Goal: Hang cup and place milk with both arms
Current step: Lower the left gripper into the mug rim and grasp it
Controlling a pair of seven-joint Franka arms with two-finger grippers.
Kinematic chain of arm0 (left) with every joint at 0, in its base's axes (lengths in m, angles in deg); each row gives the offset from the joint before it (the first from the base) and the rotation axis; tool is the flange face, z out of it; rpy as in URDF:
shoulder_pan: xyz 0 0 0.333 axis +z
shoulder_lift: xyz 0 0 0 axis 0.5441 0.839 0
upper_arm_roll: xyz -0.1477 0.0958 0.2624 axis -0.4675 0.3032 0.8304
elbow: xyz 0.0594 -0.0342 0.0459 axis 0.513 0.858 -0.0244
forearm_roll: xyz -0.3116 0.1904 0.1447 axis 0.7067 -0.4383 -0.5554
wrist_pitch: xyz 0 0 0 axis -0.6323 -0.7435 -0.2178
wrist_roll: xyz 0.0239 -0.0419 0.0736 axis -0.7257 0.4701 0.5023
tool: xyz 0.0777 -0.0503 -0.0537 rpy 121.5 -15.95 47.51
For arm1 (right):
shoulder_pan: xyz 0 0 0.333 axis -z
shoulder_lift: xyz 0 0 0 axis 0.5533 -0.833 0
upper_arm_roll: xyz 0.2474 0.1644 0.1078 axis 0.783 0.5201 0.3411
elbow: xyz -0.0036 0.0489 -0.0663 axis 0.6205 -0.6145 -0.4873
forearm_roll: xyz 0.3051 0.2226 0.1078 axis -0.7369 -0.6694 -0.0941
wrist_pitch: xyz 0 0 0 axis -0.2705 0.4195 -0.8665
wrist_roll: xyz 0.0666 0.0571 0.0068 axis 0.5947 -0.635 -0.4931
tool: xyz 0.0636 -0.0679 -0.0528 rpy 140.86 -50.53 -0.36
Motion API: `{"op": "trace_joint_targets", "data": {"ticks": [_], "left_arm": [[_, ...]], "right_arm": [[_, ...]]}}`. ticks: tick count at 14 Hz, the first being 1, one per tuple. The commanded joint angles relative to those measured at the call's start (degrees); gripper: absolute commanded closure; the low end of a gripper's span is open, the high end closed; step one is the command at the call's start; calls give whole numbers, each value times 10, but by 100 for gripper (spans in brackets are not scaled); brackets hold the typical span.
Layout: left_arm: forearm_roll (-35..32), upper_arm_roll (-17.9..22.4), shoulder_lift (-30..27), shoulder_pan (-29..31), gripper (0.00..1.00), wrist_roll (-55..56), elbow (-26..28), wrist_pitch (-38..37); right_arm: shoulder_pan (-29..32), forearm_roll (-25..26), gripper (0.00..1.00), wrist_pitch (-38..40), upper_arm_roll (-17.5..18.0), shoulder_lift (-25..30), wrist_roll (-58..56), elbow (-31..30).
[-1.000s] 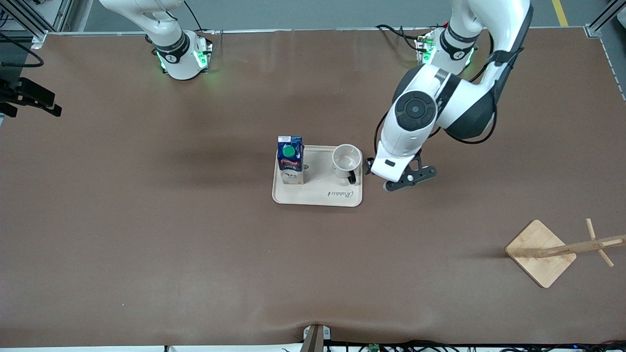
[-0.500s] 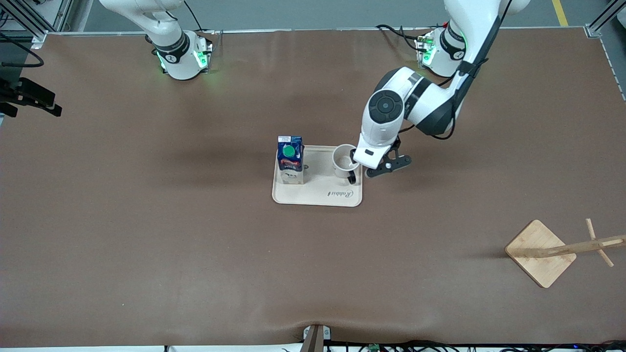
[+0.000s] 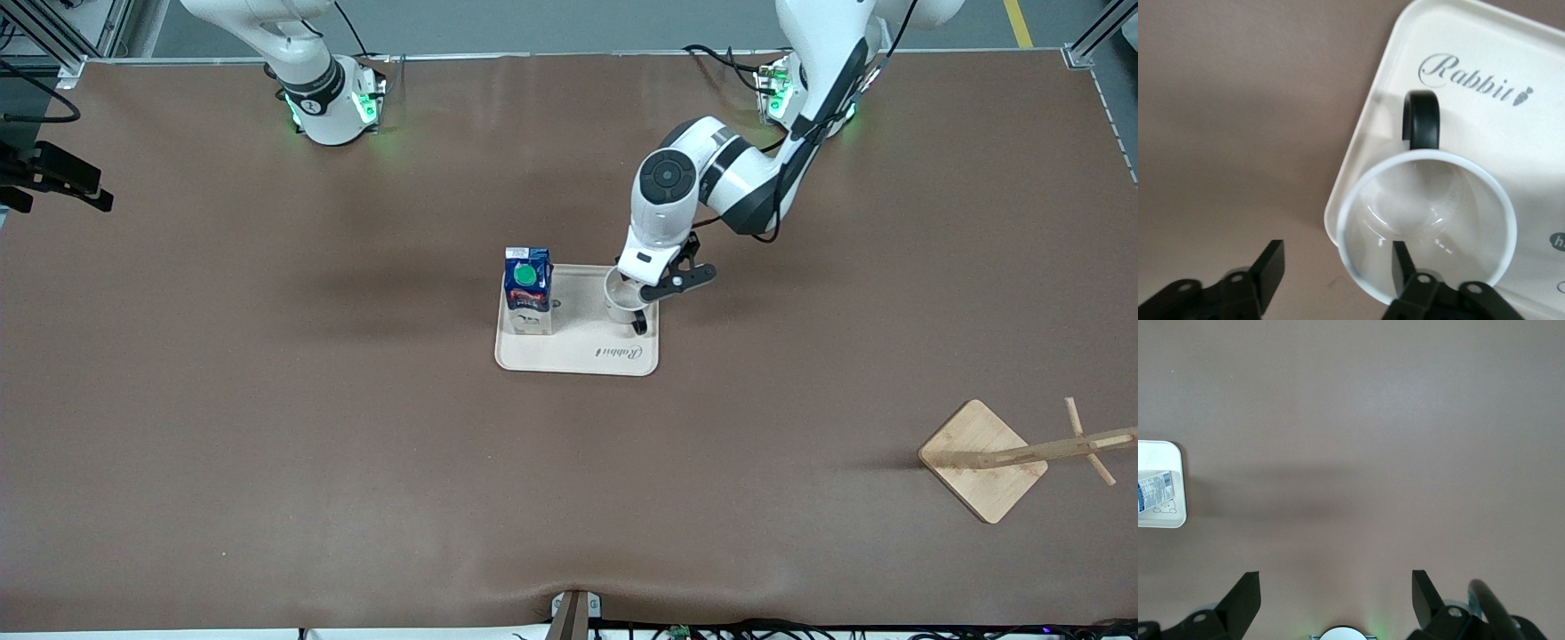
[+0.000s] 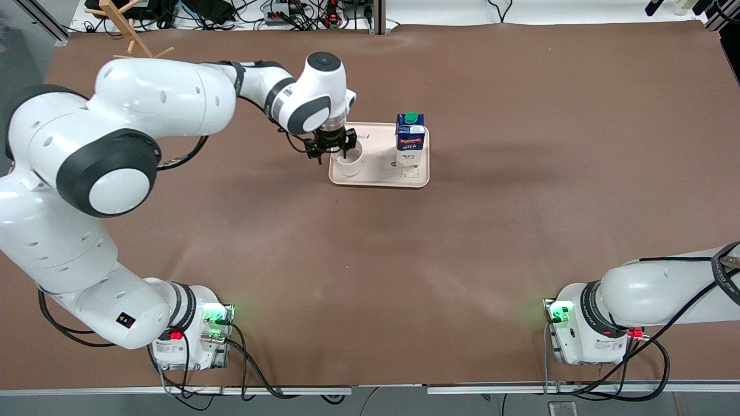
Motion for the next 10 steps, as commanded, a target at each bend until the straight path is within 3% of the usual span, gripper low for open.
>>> {"op": "trace_joint_targets", "data": {"ticks": [1,5,6,10], "left_arm": [[-12,1,24,0,45,12,-3,28],[-12,1,32,4,95,10,-17,30],[-12,1,32,5,100,5,-22,30],[-34,10,28,10,100,0,-70,0]], "right_arm": [[2,-1,0,5,-1,-1,-8,3],[1,-1,0,5,-1,-1,-8,3],[1,-1,0,5,-1,-1,-8,3],[-1,-1,0,5,-1,-1,-7,3]]}}
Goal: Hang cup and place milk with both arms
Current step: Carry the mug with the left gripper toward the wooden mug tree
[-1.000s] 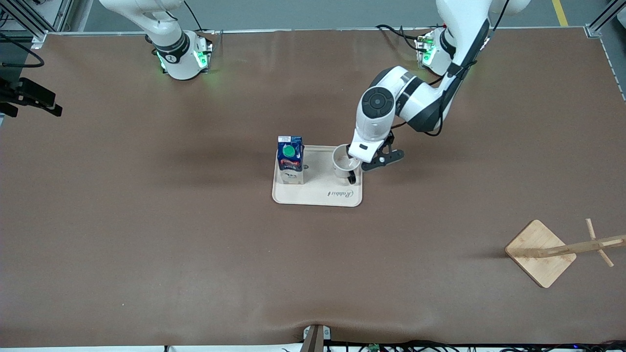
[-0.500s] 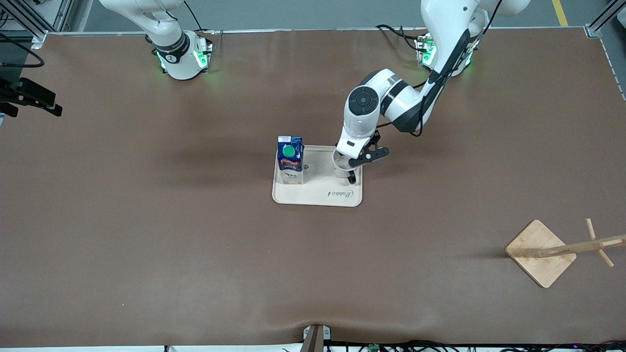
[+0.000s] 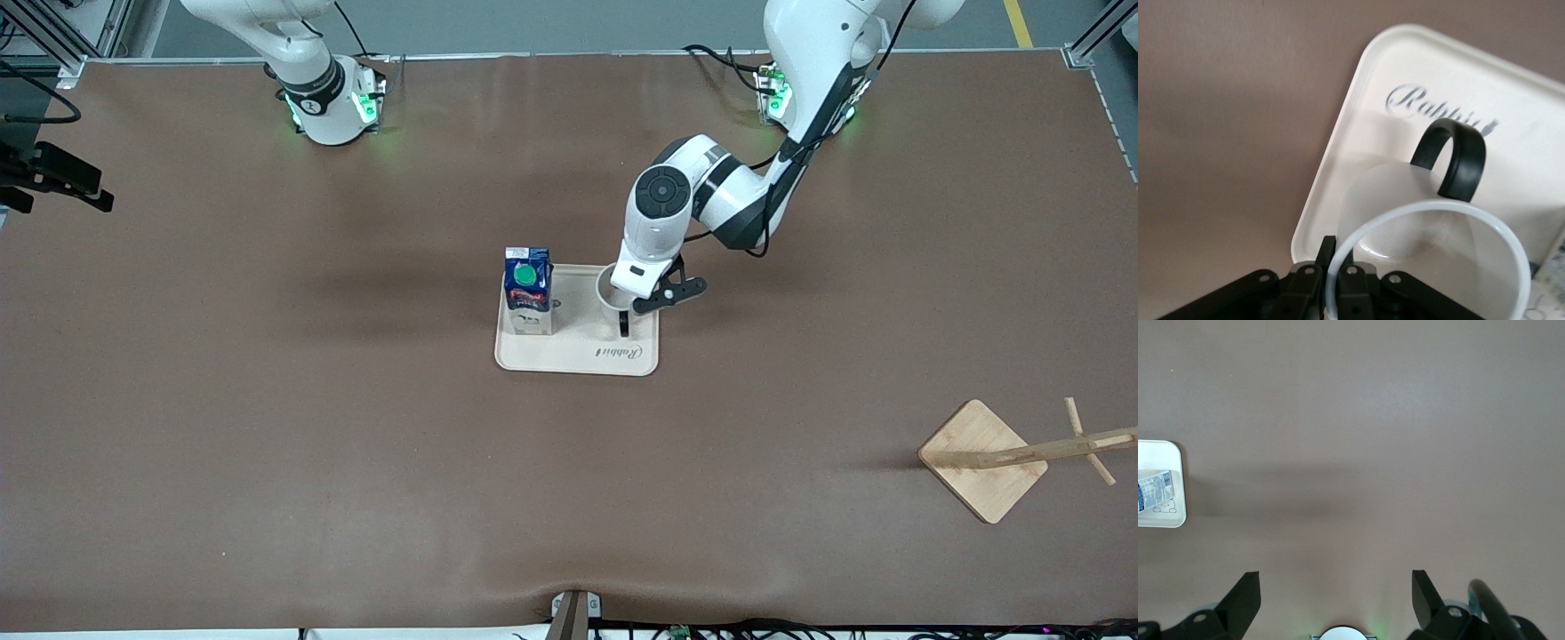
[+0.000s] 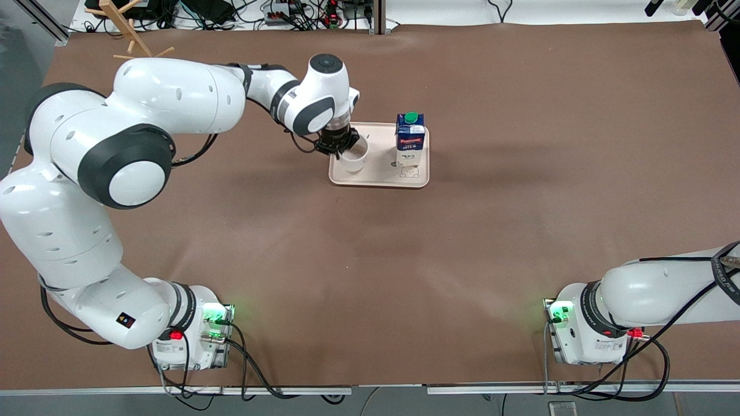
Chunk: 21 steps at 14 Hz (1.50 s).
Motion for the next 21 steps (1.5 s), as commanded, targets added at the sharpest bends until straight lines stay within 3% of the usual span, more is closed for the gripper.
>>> {"op": "trace_joint_targets", "data": {"ticks": [1,4,12,17,21], "left_arm": [[-41,3,-12,17,100,-3,-39,-43],[-52,2,-60,49,100,-39,-55,-87],[-45,-1,-191,205,100,-198,-55,-125],[13,0,-193,347,100,-399,-92,-126],[15,2,-175,400,100,-467,-128,-126]], "right_arm": [[-2,-1,0,5,-1,0,-6,4],[1,-1,0,5,-1,-5,-7,4],[-6,0,0,5,-1,-34,-8,4],[-25,-1,0,3,0,-81,-8,6],[-57,-41,0,3,1,-92,0,7]]}}
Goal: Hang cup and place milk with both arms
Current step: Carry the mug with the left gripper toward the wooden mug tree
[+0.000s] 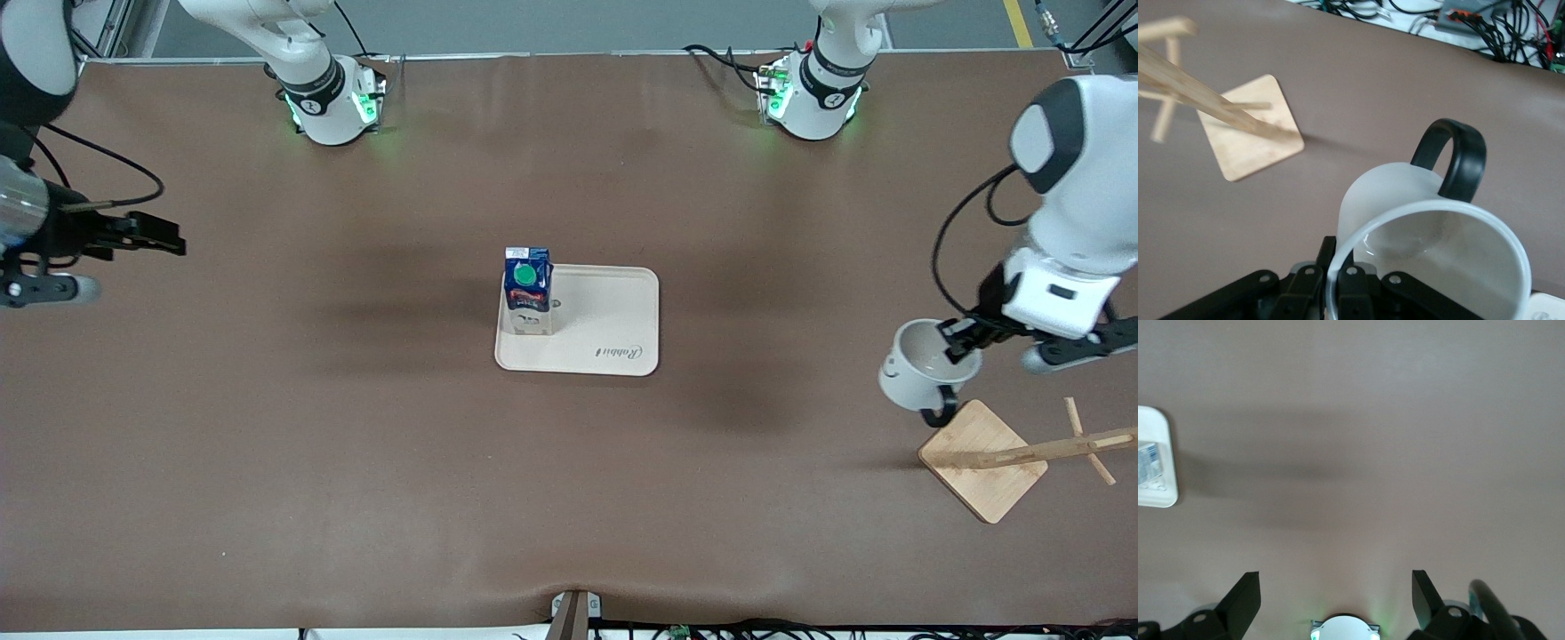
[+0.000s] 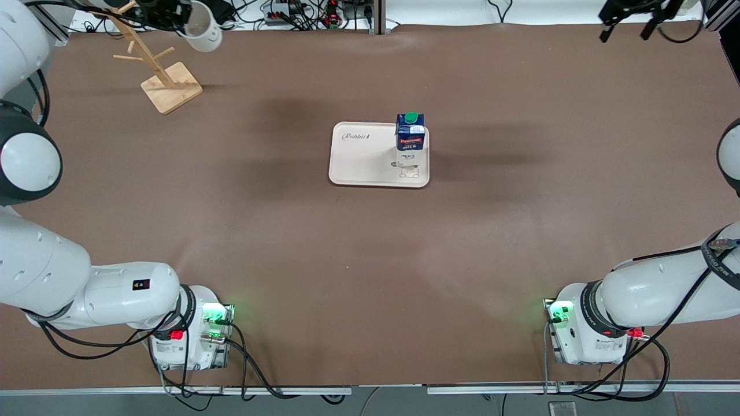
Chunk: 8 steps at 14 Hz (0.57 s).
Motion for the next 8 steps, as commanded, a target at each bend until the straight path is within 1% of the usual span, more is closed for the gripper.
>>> {"op": "trace_joint_targets", "data": {"ticks": [1,2,3,6,8], "left_arm": [[8,-4,18,15,100,-29,-37,-5],[10,-4,18,24,100,-43,-39,-5],[15,-5,18,46,100,-66,-39,-5],[101,-4,26,100,100,-139,-54,-5],[129,-4,43,123,100,-145,-69,-5]], "right_arm": [[-19,-40,0,5,-2,1,2,7],[-25,-53,0,6,-2,1,9,7],[-41,-63,0,5,-2,2,27,7],[-104,-83,0,-4,-2,1,146,7],[-146,-83,0,-30,-3,-1,184,7]]}}
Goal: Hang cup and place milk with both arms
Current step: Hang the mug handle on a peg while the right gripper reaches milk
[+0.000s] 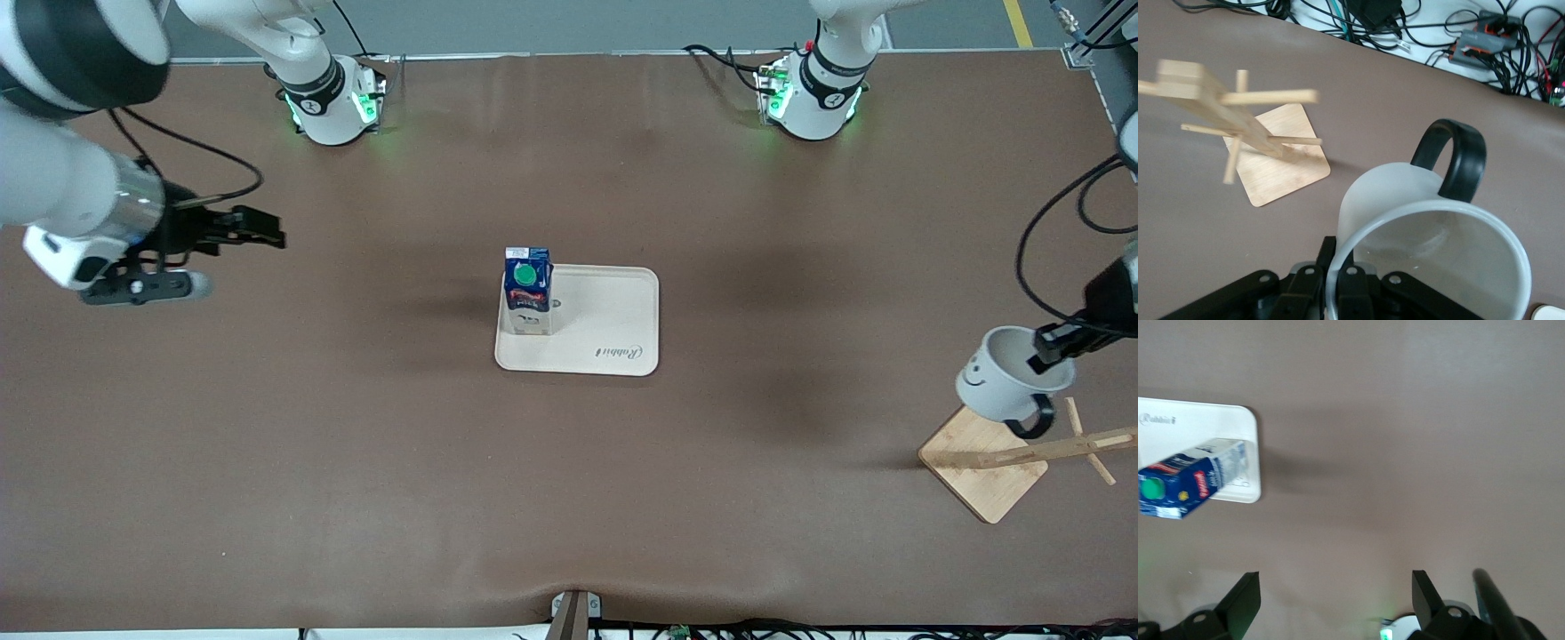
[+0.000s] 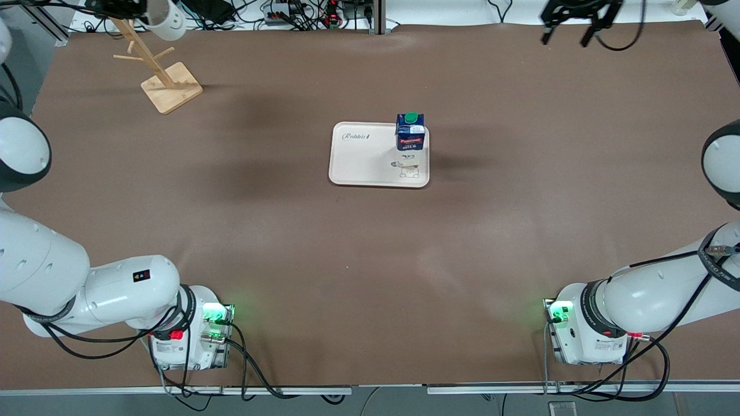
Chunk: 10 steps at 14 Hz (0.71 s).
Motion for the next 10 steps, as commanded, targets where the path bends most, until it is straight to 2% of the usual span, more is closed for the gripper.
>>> {"op": "trace_joint_targets", "data": {"ticks": [1,5,10], "left_arm": [[42,-5,30,20,100,-4,-36,-5],[73,-5,57,37,100,-3,-55,-4],[83,-5,64,48,100,-5,-57,-3]], "right_arm": [[-55,-6,0,-24,-5,-5,72,4],[-133,-5,0,-80,-6,-35,112,4],[-178,-6,0,-121,-6,-73,112,4]]}}
